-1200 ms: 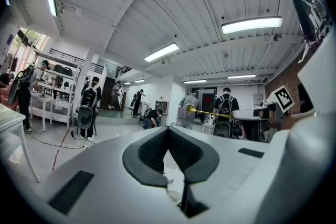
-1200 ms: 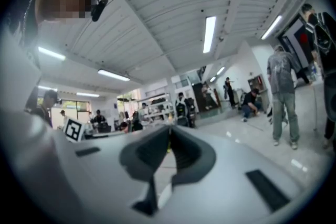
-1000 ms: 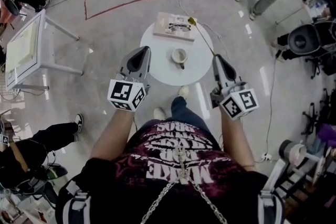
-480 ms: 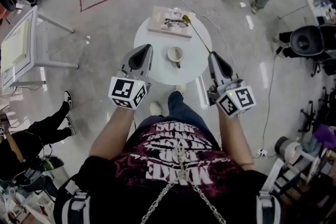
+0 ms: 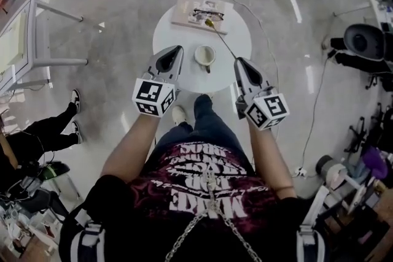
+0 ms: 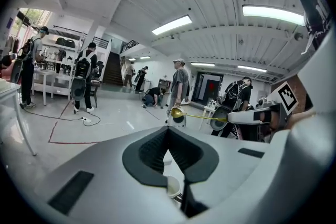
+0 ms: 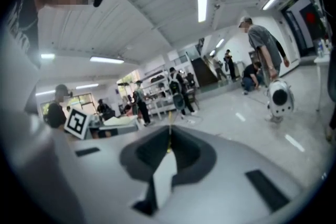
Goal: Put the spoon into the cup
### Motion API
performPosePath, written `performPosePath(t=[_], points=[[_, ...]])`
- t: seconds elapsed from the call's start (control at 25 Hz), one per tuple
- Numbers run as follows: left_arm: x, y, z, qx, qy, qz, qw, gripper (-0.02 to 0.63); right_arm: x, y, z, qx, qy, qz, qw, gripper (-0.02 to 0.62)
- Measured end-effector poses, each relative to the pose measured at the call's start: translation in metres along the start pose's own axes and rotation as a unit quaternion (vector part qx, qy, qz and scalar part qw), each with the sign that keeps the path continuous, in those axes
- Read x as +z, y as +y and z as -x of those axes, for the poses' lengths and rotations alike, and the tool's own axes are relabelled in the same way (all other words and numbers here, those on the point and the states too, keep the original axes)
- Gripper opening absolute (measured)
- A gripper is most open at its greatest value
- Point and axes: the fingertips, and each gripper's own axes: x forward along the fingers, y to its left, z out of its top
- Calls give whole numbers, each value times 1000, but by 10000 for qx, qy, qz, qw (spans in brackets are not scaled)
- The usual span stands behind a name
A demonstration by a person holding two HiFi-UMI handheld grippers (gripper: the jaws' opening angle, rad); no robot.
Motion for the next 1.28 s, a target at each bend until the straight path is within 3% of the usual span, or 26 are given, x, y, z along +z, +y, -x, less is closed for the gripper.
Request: performPosePath(t=[0.36,0.8,1.28], points=[[-50,9,-27,66,512,122,9986,29,-82,-27,-14,4,876,-313,9957,35],[-120,19,-58,167,1140,288,9929,29,-180,-63,-30,25,1963,-523,9791,35],[-159,18,-71,179,1550,276,9874,29,-228,-93,-52,-260,2829,-966,9539,35]])
